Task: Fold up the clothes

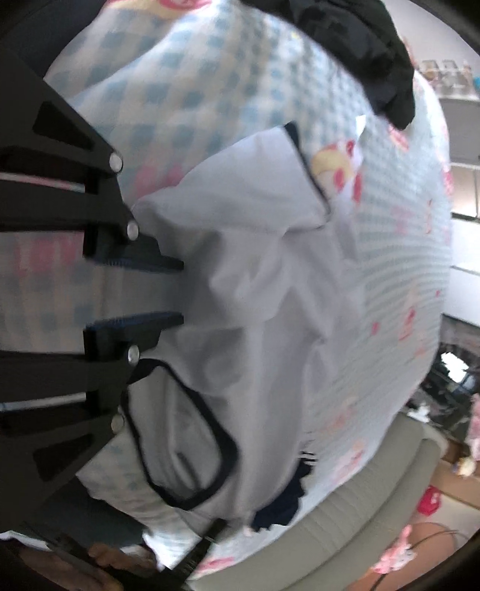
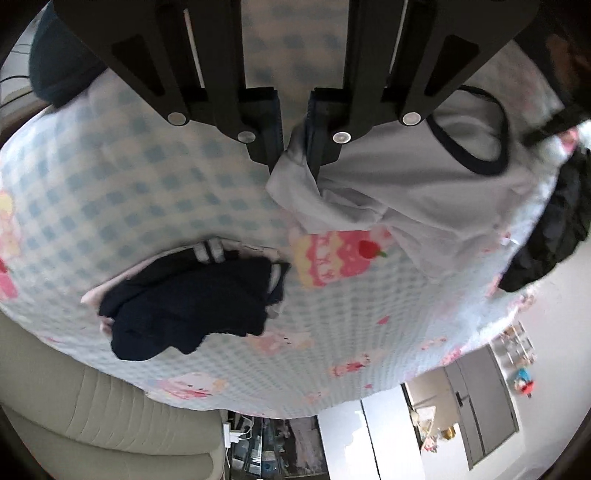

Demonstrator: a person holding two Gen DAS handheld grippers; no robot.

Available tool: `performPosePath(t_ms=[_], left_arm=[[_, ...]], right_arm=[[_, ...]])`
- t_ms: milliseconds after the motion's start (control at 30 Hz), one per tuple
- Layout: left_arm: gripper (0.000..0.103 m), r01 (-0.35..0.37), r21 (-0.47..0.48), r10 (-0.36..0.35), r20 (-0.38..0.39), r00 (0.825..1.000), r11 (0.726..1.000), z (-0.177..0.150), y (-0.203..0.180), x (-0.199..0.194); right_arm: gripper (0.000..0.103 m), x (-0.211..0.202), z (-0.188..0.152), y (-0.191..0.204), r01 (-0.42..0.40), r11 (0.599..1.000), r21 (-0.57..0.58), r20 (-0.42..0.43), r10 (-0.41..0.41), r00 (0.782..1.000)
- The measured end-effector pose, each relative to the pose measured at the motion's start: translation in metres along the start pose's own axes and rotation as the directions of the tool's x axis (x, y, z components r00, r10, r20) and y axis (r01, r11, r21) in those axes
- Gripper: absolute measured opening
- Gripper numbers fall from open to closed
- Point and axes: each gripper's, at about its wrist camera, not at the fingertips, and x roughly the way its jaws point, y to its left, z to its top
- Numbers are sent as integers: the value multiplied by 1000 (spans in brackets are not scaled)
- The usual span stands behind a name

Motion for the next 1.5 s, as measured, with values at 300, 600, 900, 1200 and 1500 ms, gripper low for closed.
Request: performPosePath(t_ms=[300,600,900,1200,1500], left_arm=[[58,-106,1,105,95,990,994,-6,-16,-1],[61,40,66,-42,29,999,997,-9,-24,4],[30,-145,127,148,-18,989,981,-9,-54,42],[18,-205,81,199,77,977,975,10,-35,-11],[19,-217,71,206,143,968,973,3,-34,-55]], right_arm=[[22,-8,-25,10,-63,995,-72,-64,59,996],[30,-29,-29,3,-104,990,-96,-75,97,993],[39,34,-44,60,-102,968,-231,-210,53,976],[35,11,-27,23,-92,991,-97,-168,75,983],[35,-9,-32,43,-137,989,-54,-221,122,968]])
